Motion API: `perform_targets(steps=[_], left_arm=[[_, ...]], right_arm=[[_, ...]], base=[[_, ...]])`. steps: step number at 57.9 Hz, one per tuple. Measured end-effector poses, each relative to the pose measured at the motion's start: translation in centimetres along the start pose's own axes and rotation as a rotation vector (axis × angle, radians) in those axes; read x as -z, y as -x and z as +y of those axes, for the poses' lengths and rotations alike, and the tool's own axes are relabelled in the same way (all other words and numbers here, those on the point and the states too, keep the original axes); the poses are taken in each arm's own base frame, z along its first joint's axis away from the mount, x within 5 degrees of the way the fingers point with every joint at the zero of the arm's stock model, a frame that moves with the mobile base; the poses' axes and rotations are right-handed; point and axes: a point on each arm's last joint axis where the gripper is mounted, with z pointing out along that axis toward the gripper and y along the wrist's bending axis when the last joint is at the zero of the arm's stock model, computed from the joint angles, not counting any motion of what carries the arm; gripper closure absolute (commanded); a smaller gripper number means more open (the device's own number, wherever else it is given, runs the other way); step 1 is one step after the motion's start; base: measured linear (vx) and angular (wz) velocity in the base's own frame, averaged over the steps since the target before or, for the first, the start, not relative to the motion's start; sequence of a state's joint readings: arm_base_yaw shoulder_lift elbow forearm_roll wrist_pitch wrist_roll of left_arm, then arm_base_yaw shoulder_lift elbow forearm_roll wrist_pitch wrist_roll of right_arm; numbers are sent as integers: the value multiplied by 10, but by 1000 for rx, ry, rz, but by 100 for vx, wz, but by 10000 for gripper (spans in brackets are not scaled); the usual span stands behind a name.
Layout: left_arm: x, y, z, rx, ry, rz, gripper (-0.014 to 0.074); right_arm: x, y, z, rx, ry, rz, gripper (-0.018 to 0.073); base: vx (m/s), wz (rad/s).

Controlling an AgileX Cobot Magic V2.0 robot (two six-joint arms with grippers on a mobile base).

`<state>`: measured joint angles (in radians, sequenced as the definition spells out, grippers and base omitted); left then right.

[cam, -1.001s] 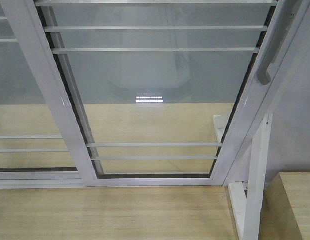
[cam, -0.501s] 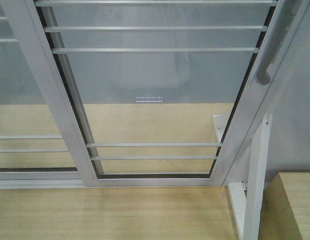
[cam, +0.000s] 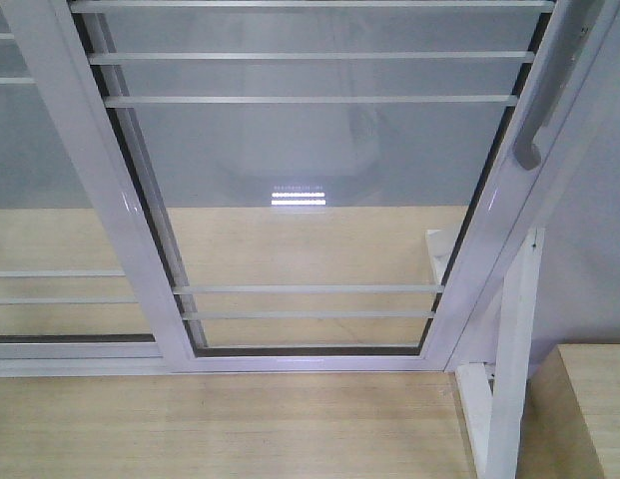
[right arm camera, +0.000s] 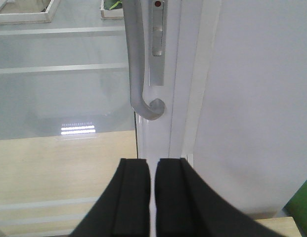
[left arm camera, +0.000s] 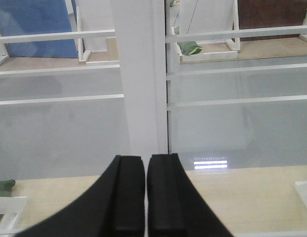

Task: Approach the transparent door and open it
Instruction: 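Reach the right gripper to the grey door handle and grasp it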

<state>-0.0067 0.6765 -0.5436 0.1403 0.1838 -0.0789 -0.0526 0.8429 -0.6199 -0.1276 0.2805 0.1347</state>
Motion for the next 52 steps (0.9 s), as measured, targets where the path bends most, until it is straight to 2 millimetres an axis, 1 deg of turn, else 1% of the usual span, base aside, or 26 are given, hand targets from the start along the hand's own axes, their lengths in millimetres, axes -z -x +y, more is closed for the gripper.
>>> perform_targets(steps=[7, 14, 21, 30, 35, 43, 52], left_arm=[[0, 0, 0, 0, 0, 0, 343], [0, 0, 0, 0, 0, 1, 343], [0, 0, 0, 1, 0, 2, 343], [0, 0, 0, 1, 0, 3, 343], [0, 0, 0, 1, 0, 3, 343], [0, 0, 0, 1, 0, 3, 343], [0, 0, 0, 1, 0, 4, 343]], right_arm=[[-11, 1, 1, 1, 8, -16, 232], [-26, 1, 2, 3, 16, -22, 190], [-44, 0, 4, 14, 27, -35, 186], [-69, -1, 7, 118, 49, -86, 186], [-82, -3, 9, 140, 65, -110, 186], [-107, -10, 13, 142, 96, -156, 186], [-138, -22, 17, 135, 124, -176, 186]], base=[[0, 0], [0, 0], [0, 0], [0, 0], [0, 0], [0, 0], [0, 0]])
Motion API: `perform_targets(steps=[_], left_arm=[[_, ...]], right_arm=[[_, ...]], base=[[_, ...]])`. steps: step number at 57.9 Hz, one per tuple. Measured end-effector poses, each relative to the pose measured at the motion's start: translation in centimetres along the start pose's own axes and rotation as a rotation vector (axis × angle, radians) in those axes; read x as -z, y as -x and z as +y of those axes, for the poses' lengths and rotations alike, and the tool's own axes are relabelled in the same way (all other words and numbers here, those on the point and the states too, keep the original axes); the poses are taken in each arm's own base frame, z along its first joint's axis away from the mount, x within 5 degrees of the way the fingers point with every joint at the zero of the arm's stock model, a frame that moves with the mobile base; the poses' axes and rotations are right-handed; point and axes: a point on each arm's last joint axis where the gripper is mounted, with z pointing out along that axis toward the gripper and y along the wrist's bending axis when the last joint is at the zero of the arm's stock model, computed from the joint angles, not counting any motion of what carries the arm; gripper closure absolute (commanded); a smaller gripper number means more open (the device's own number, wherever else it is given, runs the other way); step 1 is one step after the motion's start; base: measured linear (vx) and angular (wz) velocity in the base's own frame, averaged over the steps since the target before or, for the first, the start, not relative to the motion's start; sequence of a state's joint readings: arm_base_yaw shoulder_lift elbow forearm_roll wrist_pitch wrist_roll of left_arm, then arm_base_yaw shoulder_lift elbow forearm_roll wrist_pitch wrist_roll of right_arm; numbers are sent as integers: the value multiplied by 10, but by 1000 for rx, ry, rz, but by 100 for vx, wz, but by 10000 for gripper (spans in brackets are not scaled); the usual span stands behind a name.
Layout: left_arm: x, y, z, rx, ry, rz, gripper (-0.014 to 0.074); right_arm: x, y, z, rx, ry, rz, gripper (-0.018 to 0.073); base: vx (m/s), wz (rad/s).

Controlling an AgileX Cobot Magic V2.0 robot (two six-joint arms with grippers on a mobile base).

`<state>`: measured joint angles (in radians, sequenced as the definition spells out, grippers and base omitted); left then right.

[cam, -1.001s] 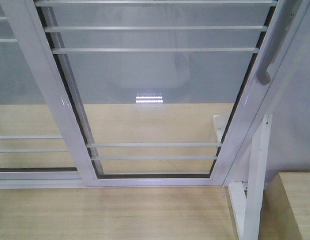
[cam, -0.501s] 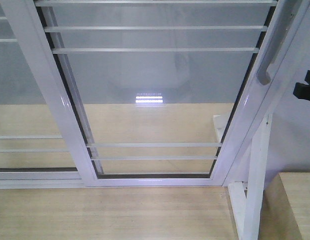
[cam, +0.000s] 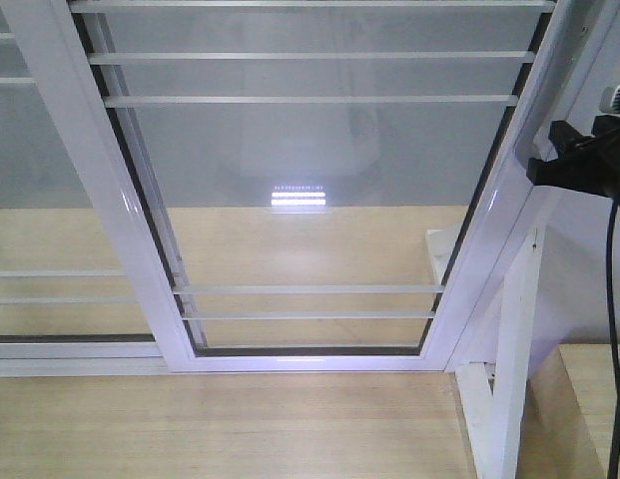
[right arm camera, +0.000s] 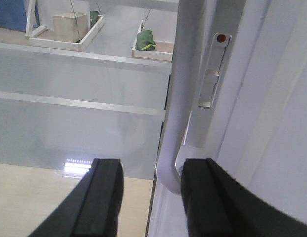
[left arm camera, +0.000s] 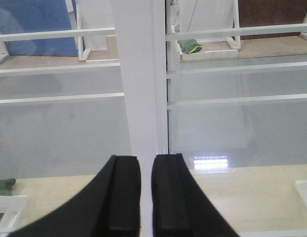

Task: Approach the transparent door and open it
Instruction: 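Reach the right gripper to the grey door handle and grasp it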

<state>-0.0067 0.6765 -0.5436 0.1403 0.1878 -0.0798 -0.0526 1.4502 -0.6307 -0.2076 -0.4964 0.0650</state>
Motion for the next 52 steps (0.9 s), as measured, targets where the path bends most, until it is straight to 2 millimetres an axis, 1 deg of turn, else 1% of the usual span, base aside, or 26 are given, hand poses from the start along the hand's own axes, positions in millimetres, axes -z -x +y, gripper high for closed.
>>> perform_targets(steps=[4, 12, 22, 32, 40, 44, 52], left_arm=[[0, 0, 0, 0, 0, 0, 343], [0, 0, 0, 0, 0, 0, 343], [0, 0, 0, 0, 0, 0, 343], [0, 0, 0, 0, 0, 0, 343], [0, 0, 0, 0, 0, 0, 343], [0, 0, 0, 0, 0, -1, 343], [0, 1, 0, 0, -1, -11, 343]], right_arm=[[-11, -4, -2, -19, -9, 6, 186], [-36, -2, -9, -50, -59, 4, 186], [-63, 13, -15, -40, -79, -36, 186], [-84, 29, -19, -34, -84, -64, 186], [-99, 38, -22, -31, -87, -79, 186], [-108, 40, -23, -30, -87, -85, 186], [-119, 42, -24, -30, -88, -82, 205]], base=[[0, 0], [0, 0], [0, 0], [0, 0], [0, 0], [0, 0], [0, 0]])
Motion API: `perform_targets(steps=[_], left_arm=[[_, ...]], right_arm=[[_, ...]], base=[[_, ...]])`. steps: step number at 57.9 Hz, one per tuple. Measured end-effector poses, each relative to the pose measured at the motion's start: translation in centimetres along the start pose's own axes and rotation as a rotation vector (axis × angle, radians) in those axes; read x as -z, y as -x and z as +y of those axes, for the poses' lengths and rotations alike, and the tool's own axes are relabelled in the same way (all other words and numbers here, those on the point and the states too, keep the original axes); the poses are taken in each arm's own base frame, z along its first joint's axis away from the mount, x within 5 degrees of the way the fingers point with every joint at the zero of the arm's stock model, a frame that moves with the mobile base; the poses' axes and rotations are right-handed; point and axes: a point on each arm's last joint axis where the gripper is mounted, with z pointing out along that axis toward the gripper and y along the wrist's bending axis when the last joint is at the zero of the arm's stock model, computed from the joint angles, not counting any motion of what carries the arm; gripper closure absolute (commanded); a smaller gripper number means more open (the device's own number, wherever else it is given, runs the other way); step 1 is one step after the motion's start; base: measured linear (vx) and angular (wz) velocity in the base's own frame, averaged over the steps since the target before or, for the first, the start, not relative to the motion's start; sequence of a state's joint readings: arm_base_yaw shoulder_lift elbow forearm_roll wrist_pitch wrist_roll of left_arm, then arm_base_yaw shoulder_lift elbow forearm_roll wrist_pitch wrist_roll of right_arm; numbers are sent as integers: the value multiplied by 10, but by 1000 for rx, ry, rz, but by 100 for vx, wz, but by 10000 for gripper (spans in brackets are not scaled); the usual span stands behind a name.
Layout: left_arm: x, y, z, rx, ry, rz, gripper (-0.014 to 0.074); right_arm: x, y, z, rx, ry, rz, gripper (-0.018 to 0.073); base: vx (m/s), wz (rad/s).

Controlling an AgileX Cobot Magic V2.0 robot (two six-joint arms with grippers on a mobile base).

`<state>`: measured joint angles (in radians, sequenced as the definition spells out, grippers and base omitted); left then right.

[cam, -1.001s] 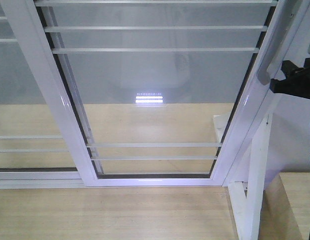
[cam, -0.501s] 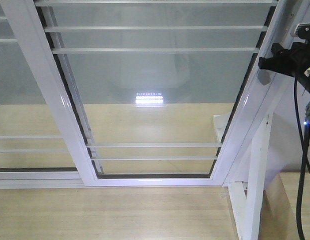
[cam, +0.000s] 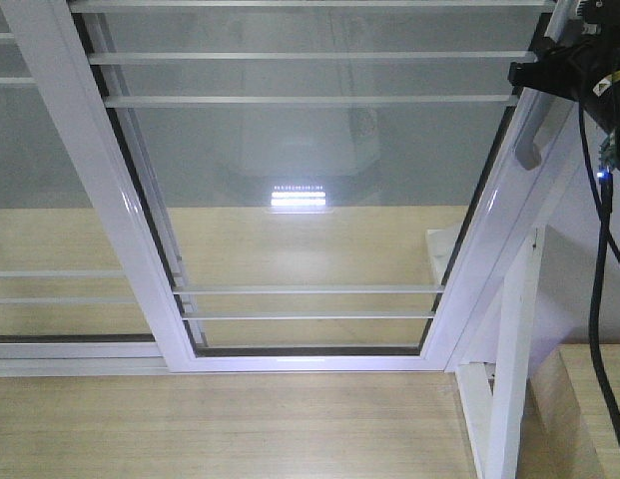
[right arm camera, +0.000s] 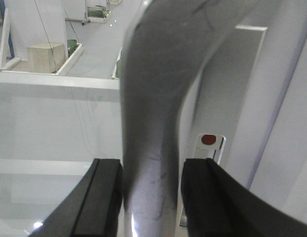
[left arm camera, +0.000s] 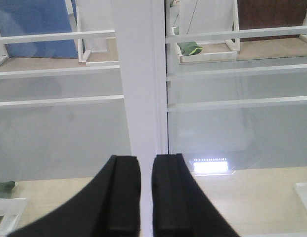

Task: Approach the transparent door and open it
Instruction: 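Reach the right gripper to the grey door handle and grasp it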

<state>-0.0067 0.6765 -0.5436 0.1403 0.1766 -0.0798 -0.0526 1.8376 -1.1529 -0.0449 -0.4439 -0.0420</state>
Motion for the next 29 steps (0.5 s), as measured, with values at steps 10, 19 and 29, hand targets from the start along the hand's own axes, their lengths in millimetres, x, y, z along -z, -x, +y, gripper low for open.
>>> perform_targets(steps=[10, 19, 29], left_arm=[[0, 0, 0, 0, 0, -1, 343], [0, 0, 0, 0, 0, -1, 343], [0, 0, 0, 0, 0, -1, 343]], right_arm=[[-6, -6, 0, 0, 1, 22, 272], [-7, -7, 0, 1, 2, 24, 295], [-7, -8, 1, -8, 4, 24, 295]], base=[[0, 0], [0, 0], [0, 0]])
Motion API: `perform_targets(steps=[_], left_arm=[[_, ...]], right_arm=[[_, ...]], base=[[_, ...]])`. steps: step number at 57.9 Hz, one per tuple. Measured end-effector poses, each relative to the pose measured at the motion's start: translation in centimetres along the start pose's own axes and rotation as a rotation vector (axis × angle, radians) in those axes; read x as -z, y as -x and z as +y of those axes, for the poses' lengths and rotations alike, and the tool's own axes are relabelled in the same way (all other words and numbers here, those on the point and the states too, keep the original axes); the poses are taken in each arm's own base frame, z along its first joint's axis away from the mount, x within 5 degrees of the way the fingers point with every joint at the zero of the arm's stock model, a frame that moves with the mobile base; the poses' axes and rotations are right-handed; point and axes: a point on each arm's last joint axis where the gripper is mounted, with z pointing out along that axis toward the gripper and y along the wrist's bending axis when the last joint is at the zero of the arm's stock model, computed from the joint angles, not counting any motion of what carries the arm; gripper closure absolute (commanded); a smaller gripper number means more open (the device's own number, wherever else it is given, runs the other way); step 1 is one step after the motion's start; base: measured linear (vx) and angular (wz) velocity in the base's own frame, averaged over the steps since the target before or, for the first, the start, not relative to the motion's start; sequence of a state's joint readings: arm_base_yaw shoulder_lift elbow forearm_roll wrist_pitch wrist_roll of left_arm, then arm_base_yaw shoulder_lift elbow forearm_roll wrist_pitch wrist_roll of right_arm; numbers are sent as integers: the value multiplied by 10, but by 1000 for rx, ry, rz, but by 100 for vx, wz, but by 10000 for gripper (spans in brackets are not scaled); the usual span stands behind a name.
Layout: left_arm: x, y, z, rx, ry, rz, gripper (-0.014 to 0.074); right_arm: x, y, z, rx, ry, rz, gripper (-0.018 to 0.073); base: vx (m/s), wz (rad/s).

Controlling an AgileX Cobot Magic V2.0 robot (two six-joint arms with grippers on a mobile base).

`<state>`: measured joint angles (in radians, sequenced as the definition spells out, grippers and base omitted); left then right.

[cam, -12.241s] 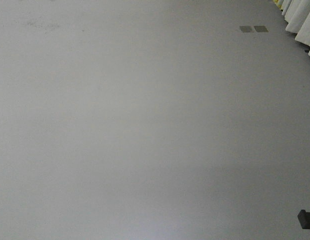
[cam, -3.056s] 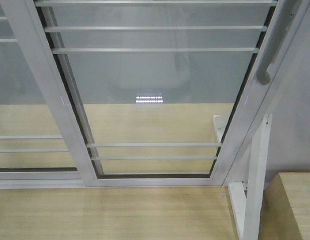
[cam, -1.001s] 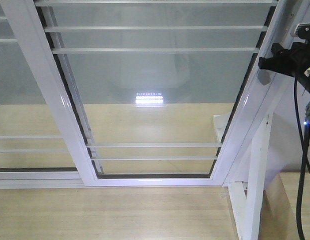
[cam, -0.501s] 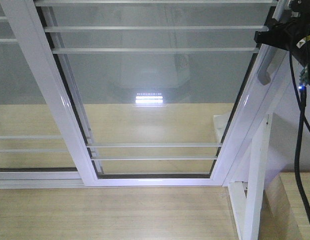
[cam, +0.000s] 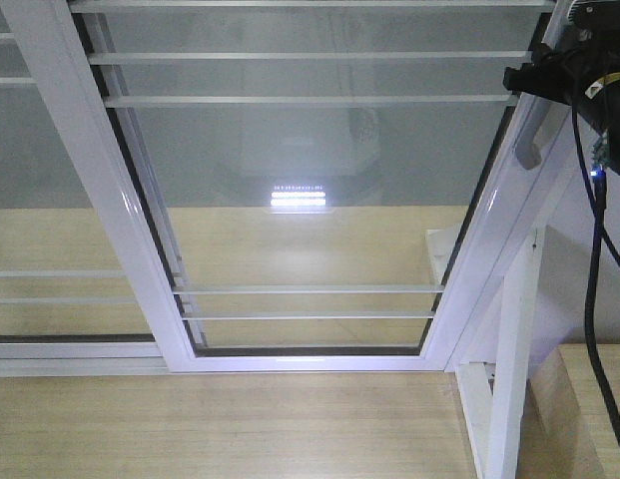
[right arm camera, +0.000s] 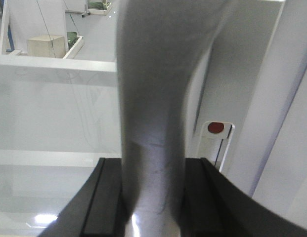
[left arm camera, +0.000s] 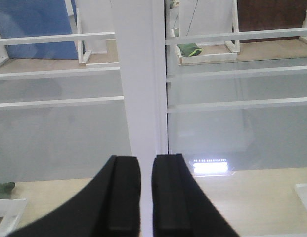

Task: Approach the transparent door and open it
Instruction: 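Reach the right gripper to the grey door handle and grasp it, then pull the handle with the right gripper, sliding the door open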

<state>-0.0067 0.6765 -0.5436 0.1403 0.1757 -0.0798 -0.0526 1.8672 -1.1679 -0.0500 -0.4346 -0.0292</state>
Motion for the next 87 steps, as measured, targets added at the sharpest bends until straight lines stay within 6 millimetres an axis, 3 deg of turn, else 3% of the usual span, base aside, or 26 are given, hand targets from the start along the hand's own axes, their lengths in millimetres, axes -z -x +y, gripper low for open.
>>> perform_targets(steps=[23, 42, 61, 87], left_arm=[[0, 1, 0, 0, -1, -8, 344], [0, 5, 0, 0, -4, -55, 344], [0, 5, 0, 0, -5, -59, 344], [0, 5, 0, 0, -5, -59, 344]], right_arm=[[0, 0, 10, -28, 27, 4, 295], [0, 2, 33, -32, 75, 6, 295], [4, 4, 69, -5, 166, -3, 295], [12, 4, 133, 8, 314, -42, 295]], base=[[0, 0], [0, 0], [0, 0], [0, 0]])
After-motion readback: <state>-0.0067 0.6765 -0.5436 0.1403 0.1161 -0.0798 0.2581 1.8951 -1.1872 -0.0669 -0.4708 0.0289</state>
